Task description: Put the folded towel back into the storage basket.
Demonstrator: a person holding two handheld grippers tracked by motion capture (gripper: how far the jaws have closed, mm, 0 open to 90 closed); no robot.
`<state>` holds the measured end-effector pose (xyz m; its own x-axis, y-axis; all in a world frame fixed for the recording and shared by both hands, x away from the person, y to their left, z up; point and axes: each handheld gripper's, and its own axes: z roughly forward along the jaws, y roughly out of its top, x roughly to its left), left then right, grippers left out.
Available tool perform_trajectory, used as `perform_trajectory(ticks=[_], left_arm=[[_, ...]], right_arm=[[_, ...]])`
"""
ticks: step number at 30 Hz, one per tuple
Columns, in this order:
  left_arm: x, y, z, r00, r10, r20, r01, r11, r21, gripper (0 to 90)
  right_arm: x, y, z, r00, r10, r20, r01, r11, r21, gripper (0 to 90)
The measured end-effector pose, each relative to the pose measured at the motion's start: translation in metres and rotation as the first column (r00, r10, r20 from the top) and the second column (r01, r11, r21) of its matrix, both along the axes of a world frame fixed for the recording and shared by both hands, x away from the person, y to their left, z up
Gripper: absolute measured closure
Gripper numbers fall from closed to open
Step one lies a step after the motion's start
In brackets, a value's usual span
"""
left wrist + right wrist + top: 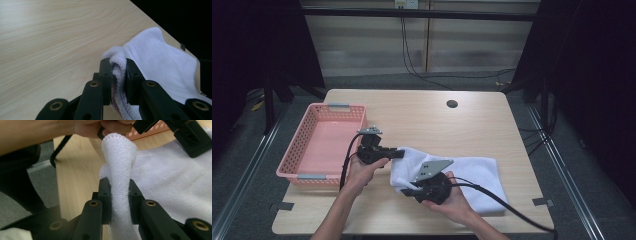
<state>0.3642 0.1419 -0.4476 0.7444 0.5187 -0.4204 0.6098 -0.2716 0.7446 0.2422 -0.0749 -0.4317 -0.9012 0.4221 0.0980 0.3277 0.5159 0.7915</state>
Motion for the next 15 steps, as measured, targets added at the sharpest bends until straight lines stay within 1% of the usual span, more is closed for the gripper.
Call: perform_trajectory(ticks=[1,2,3,4,5,6,7,8,9,10,11,13,14,15], left_arm=[[0.0,0.001,0.003,1.0,0.002,0.007,-0.002,1.0,0.001,78.6],[0.0,0.003,0.007,0.9998,0.007,0.016,-0.007,1.0,0.002,78.6],[0.0,0.005,0.011,0.9996,0.02,0.018,-0.02,0.9998,-0.005,78.6],[0.001,0.007,0.014,0.9995,0.019,0.026,-0.019,0.9998,0.009,78.6],[0.002,0.01,0.017,0.9991,0.029,0.031,-0.029,0.9993,0.021,78.7],[0.003,0.012,0.019,0.9988,0.042,0.026,-0.042,0.9988,0.025,78.7],[0.006,0.017,0.022,0.9987,0.04,0.032,-0.041,0.9983,0.041,78.8],[0.007,0.018,0.023,0.9983,0.052,0.027,-0.053,0.9976,0.046,78.8],[0.01,0.021,0.026,0.9979,0.058,0.027,-0.06,0.9964,0.06,78.8],[0.011,0.022,0.028,0.9977,0.063,0.026,-0.065,0.9962,0.059,78.9],[0.012,0.024,0.03,0.9969,0.072,0.031,-0.074,0.995,0.067,78.9],[0.014,0.029,0.036,0.9956,0.086,0.038,-0.088,0.9944,0.058,78.9],[0.014,0.03,0.039,0.9952,0.088,0.043,-0.091,0.9935,0.069,79.0],[0.014,0.032,0.043,0.9941,0.097,0.047,-0.1,0.9924,0.071,79.0]], right_arm=[[0.0,0.005,0.002,1.0,0.006,-0.003,-0.006,1.0,-0.001,78.3],[0.002,0.009,0.004,0.9999,0.014,-0.002,-0.014,0.9999,0.008,78.3],[0.003,0.014,0.007,0.9999,0.016,-0.003,-0.016,0.9997,0.017,78.4],[0.006,0.017,0.009,0.9997,0.023,-0.012,-0.022,0.9993,0.031,78.4],[0.008,0.019,0.01,0.9996,0.023,-0.017,-0.022,0.999,0.039,78.4],[0.011,0.021,0.011,0.9996,0.025,-0.014,-0.024,0.9986,0.048,78.5],[0.014,0.022,0.012,0.9995,0.026,-0.017,-0.025,0.9979,0.059,78.4],[0.017,0.023,0.013,0.9994,0.028,-0.02,-0.026,0.9971,0.071,78.4],[0.019,0.024,0.014,0.9994,0.024,-0.023,-0.022,0.9965,0.08,78.4],[0.022,0.025,0.015,0.9995,0.02,-0.026,-0.017,0.9955,0.093,78.4],[0.024,0.025,0.016,0.9995,0.022,-0.024,-0.02,0.9948,0.1,78.4],[0.028,0.028,0.02,0.9995,0.014,-0.028,-0.011,0.9924,0.123,78.5],[0.03,0.029,0.023,0.9994,0.017,-0.029,-0.013,0.9907,0.135,78.5],[0.031,0.03,0.026,0.9996,0.016,-0.024,-0.013,0.9901,0.14,78.5]])
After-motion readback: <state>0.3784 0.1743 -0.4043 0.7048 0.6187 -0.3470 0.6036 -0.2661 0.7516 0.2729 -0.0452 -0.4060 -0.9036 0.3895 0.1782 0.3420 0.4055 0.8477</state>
